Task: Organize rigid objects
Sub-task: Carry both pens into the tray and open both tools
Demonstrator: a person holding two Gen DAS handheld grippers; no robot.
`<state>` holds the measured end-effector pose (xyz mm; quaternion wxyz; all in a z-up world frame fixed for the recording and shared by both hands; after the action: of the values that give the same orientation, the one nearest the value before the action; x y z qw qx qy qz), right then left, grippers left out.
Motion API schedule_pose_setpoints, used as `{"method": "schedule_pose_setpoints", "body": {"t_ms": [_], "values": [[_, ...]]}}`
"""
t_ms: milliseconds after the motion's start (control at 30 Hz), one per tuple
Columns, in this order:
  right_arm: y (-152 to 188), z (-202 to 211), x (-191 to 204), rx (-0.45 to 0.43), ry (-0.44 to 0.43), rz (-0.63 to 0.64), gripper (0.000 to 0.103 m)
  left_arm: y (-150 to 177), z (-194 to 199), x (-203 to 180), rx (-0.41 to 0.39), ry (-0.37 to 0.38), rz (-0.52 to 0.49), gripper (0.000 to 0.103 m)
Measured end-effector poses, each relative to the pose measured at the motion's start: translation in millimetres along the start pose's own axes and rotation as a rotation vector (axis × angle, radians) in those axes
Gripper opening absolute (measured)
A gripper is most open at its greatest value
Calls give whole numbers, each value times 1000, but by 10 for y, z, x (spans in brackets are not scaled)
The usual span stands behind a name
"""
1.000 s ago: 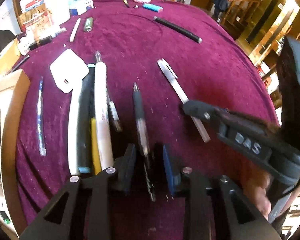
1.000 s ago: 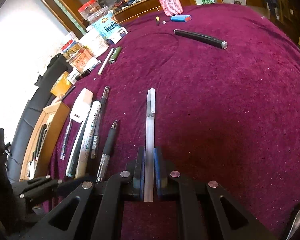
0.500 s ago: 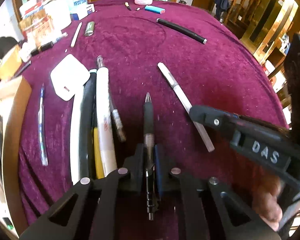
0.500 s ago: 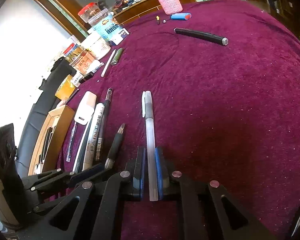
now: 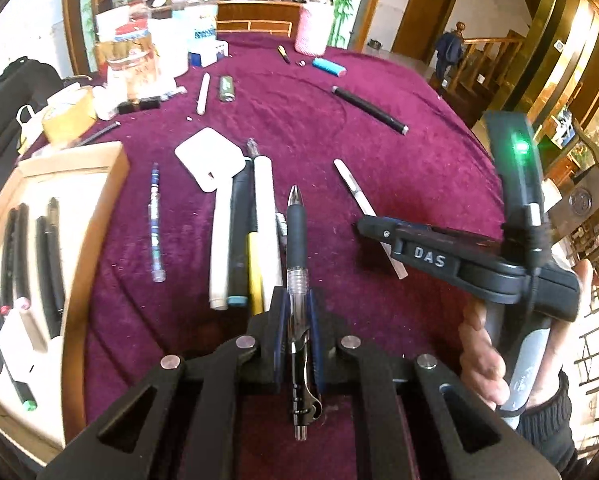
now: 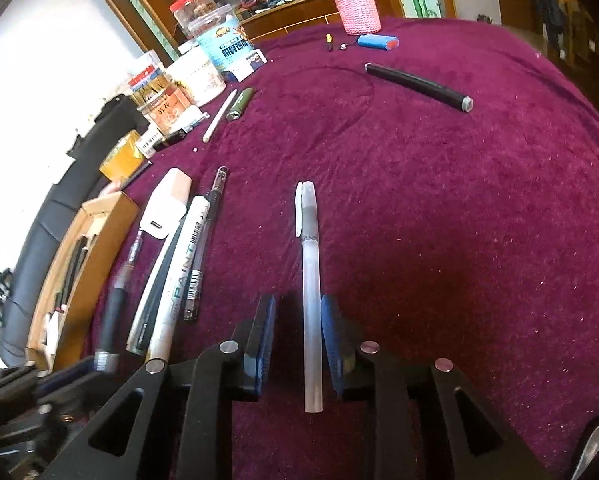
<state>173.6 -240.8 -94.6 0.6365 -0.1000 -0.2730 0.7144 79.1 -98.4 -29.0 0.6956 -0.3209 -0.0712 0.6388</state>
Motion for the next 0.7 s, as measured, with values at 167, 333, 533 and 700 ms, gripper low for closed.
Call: {"method": "schedule_pose_setpoints", "body": {"t_ms": [167,333,533,700], "values": [[-46,-46,159,2,121,67,25,57,87,54,-16,-4,5,10],[-20,-50,217,-27,232,90,9,97,191,133,-31,-13,16,10],[88,45,272,-16,167,37,8,120,325,226,-52,-21,28,10],[150,262,499,-41,77,29,9,130,418,324,-69,-43,40,10]]}}
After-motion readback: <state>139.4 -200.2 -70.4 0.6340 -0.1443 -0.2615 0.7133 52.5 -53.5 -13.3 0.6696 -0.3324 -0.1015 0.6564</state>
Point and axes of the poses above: each gripper's, at about its wrist camera, not at the fingertips, and z roughly against the way its jaws point, x to its left, y to its underside, the point moved 2 cm from there along -z, roughly the way its jaws point, and after that the axes turned 11 degrees about y, right-handed, at the moved point
